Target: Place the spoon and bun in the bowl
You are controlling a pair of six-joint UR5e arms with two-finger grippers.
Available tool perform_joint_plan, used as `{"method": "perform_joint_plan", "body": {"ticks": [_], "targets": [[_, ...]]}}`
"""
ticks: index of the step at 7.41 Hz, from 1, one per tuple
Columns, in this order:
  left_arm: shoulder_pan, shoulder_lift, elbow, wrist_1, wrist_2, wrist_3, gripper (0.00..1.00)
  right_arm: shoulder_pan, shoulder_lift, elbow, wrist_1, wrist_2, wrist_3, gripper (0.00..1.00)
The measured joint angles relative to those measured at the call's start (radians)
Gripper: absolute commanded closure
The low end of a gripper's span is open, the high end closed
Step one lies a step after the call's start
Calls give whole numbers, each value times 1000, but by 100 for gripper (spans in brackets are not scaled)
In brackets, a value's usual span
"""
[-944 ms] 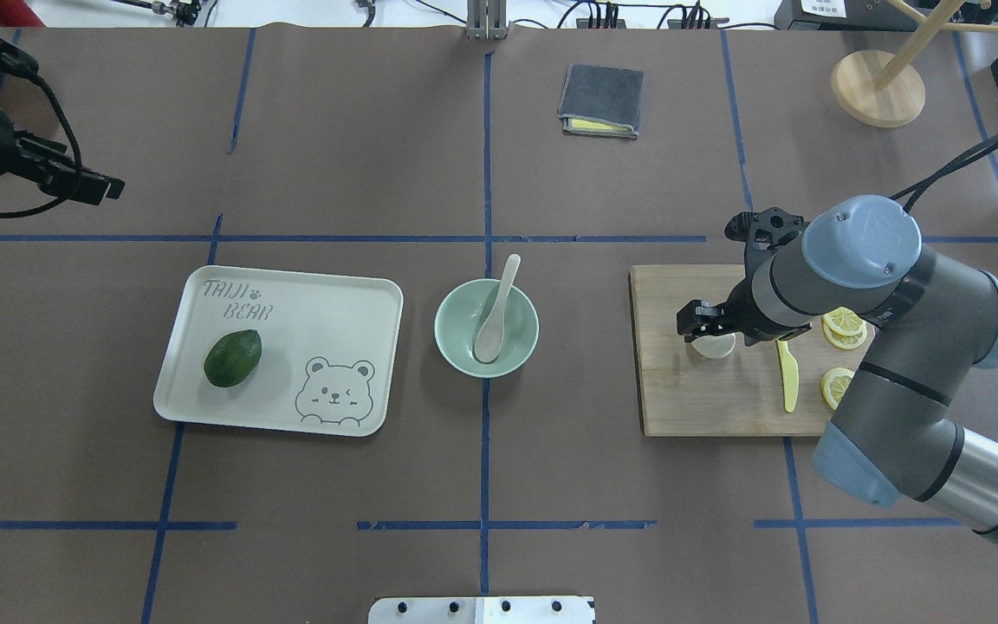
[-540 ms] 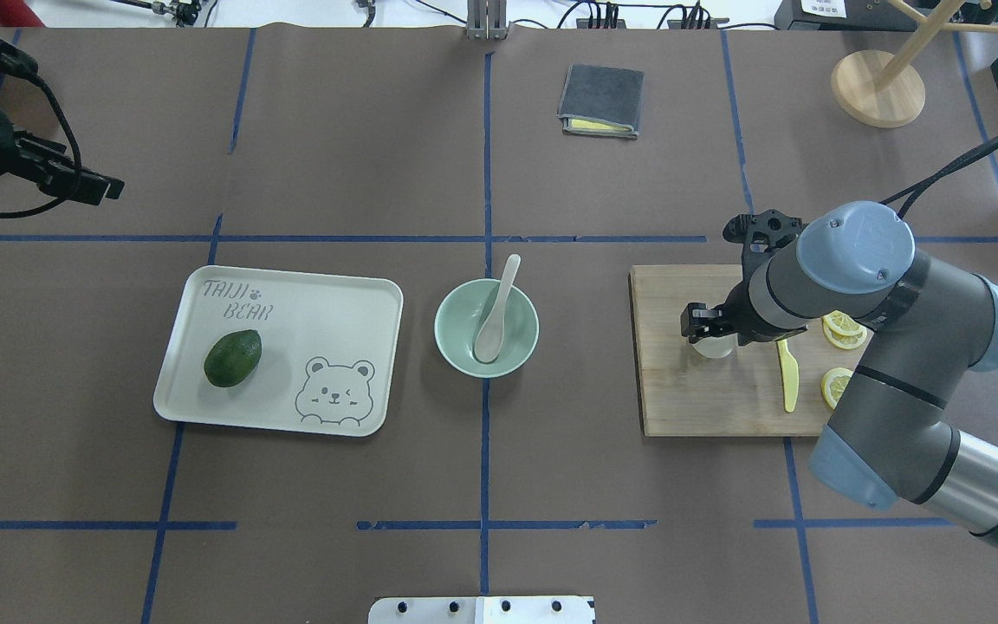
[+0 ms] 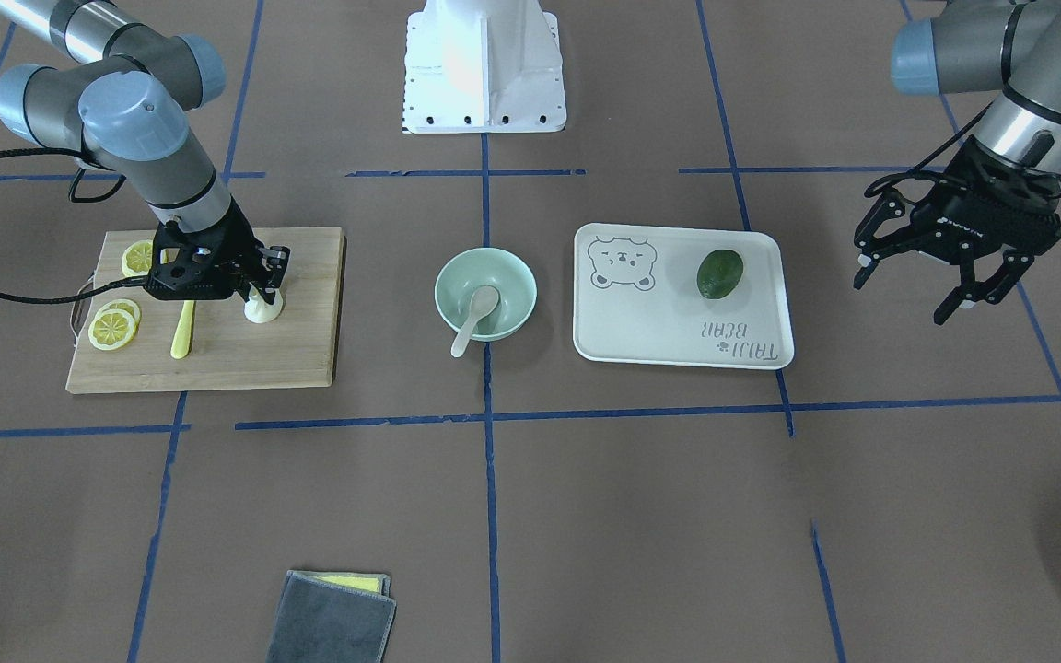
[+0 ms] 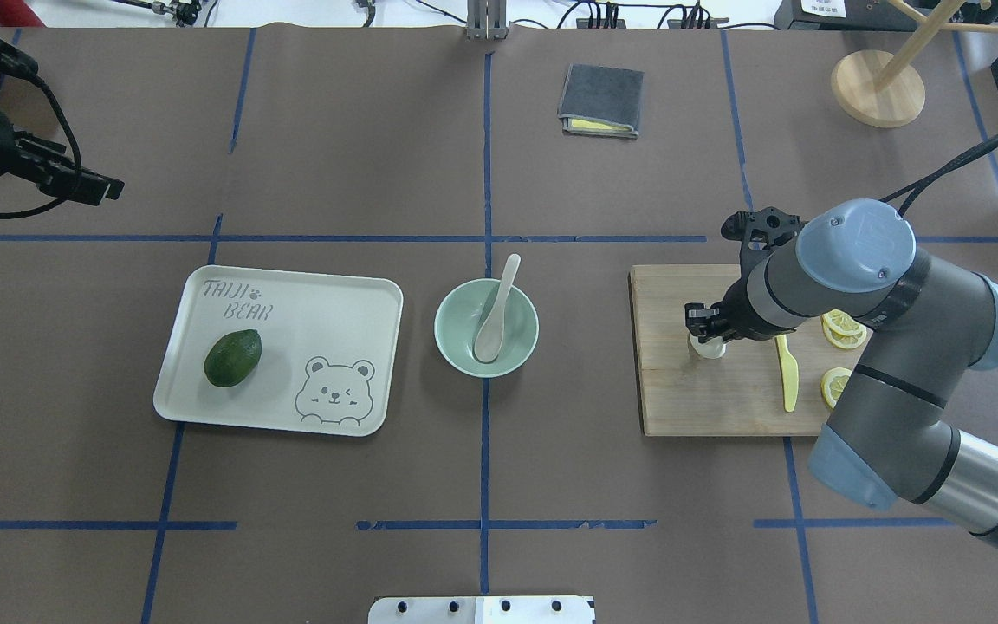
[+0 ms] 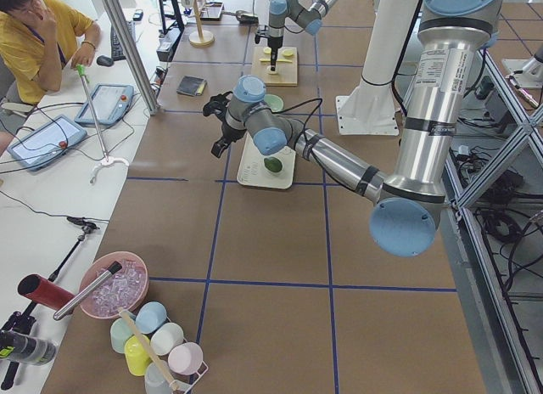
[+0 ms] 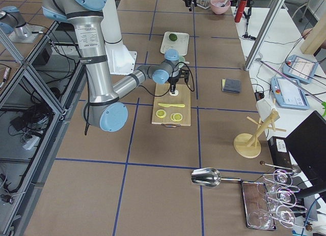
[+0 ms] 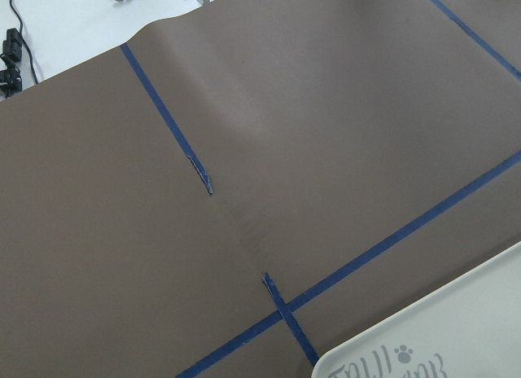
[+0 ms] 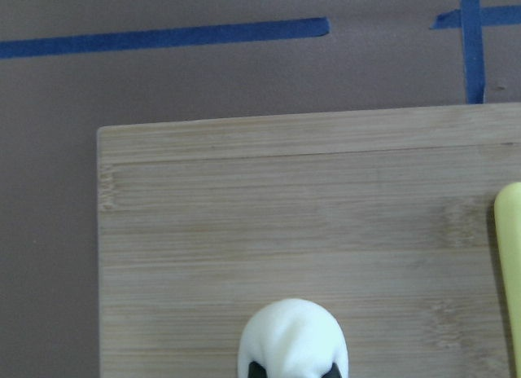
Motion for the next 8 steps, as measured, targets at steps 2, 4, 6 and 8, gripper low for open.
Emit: {"method": "perform_joint_plan", "body": {"ticks": [2, 4, 6, 8], "targets": [[0, 0, -2, 0, -1, 0, 8, 16, 43, 65, -113, 5, 4, 66], [-1, 0, -7, 0, -2, 0, 8, 10, 203, 90, -316, 0, 35, 65], [-1, 8, -16, 0, -3, 0, 8, -28, 353, 47, -371, -5, 161, 64], [-2, 12, -19, 0, -3, 0, 8, -97, 496, -61, -371, -63, 280, 57]]}}
